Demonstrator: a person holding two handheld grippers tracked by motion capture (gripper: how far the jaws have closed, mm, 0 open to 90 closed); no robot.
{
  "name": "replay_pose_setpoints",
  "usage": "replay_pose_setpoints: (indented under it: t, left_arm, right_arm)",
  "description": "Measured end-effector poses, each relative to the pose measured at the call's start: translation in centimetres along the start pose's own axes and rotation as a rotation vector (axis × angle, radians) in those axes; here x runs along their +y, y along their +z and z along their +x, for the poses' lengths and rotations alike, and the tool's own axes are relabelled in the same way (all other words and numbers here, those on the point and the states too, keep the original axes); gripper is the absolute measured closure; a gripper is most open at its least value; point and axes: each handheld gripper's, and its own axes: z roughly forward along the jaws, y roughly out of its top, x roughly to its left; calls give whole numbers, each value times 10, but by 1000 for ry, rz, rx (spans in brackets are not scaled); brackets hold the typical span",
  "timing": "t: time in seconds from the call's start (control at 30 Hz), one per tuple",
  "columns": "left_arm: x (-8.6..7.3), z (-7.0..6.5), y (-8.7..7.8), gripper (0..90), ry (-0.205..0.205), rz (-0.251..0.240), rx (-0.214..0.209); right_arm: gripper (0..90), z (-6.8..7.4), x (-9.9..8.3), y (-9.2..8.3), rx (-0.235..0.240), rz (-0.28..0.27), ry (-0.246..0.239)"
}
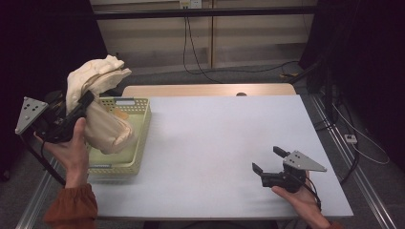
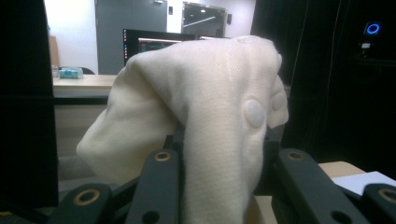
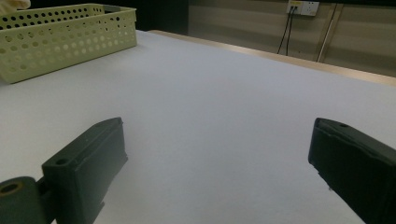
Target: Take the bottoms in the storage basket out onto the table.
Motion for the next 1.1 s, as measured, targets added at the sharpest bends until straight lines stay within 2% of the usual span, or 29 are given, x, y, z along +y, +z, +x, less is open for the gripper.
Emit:
replay_pose_setpoints:
  t: [0.2, 0.27, 0.37, 0.57, 1.03, 1.1]
  left_arm:
    - [5, -7, 4, 708, -7, -16, -24]
    - [6, -10, 5, 708, -13, -7, -34]
    - [9, -17, 5, 708, 4, -1, -50]
    - [16, -25, 5, 708, 3, -15, -86]
    - [21, -38, 17, 707, 34, 10, -135]
    - [20, -40, 18, 707, 26, 11, -137]
  right_arm:
    - [39, 0, 0, 0, 1, -2, -1]
    - [39, 0, 0, 0, 1, -2, -1]
    - [39, 0, 0, 0, 4, -3, -1]
    - [39, 0, 0, 0, 3, -3, -3]
    - [38, 0, 0, 0, 3, -4, -2]
    - [38, 0, 0, -1, 3, -5, -1]
